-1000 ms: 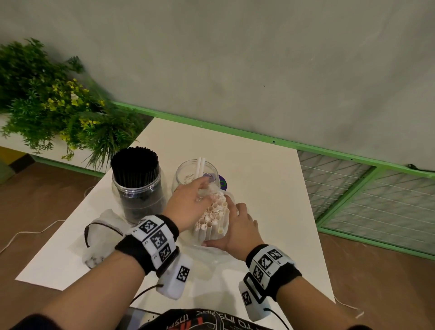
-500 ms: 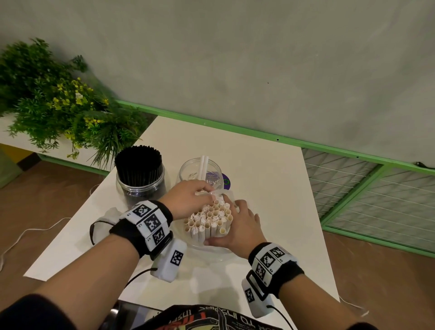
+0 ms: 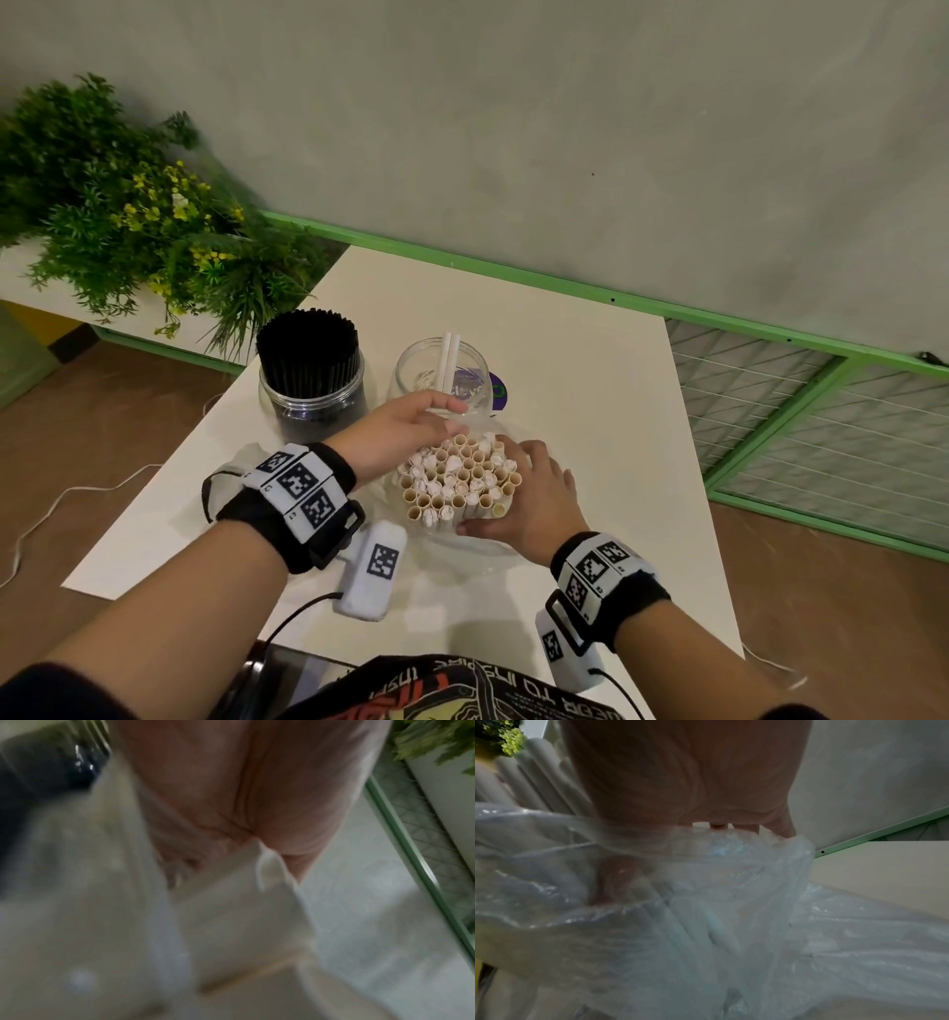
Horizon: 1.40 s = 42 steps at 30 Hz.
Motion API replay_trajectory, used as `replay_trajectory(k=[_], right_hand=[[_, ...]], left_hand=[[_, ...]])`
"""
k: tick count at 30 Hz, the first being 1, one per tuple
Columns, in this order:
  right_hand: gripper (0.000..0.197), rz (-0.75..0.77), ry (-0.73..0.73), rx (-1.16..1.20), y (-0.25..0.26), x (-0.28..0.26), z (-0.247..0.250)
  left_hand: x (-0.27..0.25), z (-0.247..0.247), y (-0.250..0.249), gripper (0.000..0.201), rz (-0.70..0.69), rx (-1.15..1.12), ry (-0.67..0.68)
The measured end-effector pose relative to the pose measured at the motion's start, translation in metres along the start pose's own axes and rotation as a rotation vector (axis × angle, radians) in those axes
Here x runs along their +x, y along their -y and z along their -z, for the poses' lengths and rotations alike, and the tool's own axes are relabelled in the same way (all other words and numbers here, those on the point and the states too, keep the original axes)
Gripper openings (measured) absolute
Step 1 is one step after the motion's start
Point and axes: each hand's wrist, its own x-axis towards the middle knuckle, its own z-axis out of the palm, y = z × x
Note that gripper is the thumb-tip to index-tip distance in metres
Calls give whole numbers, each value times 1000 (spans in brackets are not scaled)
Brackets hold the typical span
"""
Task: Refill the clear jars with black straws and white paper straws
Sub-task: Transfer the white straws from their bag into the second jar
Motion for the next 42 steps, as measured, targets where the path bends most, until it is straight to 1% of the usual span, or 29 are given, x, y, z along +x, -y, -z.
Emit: replay_trajectory(k=[2, 4, 8, 10, 11, 12, 13, 14, 15, 16, 17, 18, 19, 20, 21, 22, 23, 24, 26, 28, 31, 33, 35, 37, 39, 40, 42], right_hand=[[113, -11, 2, 15, -4, 0, -1], [111, -22, 11, 22, -8, 0, -2], [108, -39, 45, 32, -13, 0, -5], [107, -58, 60, 24, -15, 2, -5], [107, -64, 66, 12, -15, 2, -6], [106, -70, 71, 3, -15, 3, -6], [105, -79, 75, 0, -15, 4, -5], [102, -91, 78, 1, -14, 5, -4], [99, -105, 79, 4, -14, 7, -4], [97, -119, 80, 8, -14, 9, -3], [96, -129, 80, 17, -14, 11, -3], [95, -137, 78, 32, -14, 12, -3], [95, -144, 75, 52, -15, 14, -2], [93, -150, 71, 70, -15, 15, -1], [92, -153, 68, 84, -15, 16, -1], [90, -156, 69, 92, -15, 17, 0], [88, -155, 70, 93, -14, 19, 0], [87, -152, 73, 90, -14, 20, 0], [85, -139, 80, 103, -14, 23, -1], [82, -115, 89, 150, -16, 23, 1], [78, 0, 81, 182, -29, 18, 2], [82, 93, 29, 232, -42, 11, 0], [84, 147, -12, 304, -50, 4, -1], [83, 136, 6, 362, -49, 0, -6], [90, 60, 42, 360, -42, 3, -13], [94, 31, 51, 344, -38, 6, -16], [92, 50, 16, 261, -30, 9, -15]], left_hand=[[-9, 6, 5, 19, -37, 141, -14], [-21, 10, 10, 21, -47, 242, -20], [-34, 11, 23, 29, 50, 190, -16], [-34, 8, 30, 25, 38, 168, -61], [-33, 7, 32, 23, 5, 155, -87], [-31, 5, 35, 28, -33, 145, -118], [-30, 4, 38, 38, -68, 144, -155], [-29, 3, 41, 47, -85, 153, -200], [-28, 2, 44, 52, -85, 183, -254], [-26, 1, 47, 51, -88, 208, -313], [-27, -1, 47, 45, -78, 214, -357], [-29, -2, 46, 35, -50, 177, -378], [-33, -3, 45, 24, -21, 118, -372], [-37, -3, 45, 26, 2, 79, -342], [-42, -3, 44, 47, -8, 91, -304], [-47, -5, 43, 70, -30, 173, -267], [-50, -7, 42, 90, -49, 298, -233], [-50, -11, 42, 103, -58, 428, -205], [-42, -19, 48, 115, -45, 626, -217], [-31, -26, 54, 113, -29, 673, -279], [-19, -28, 62, 93, -8, 669, -345], [-13, -25, 70, 83, 8, 649, -341], [-8, -22, 80, 82, 14, 605, -295], [-5, -24, 87, 78, 10, 481, -238], [-4, -30, 87, 69, -5, 324, -188], [-5, -32, 86, 64, -29, 269, -182], [-7, -33, 83, 53, -91, 197, -194]])
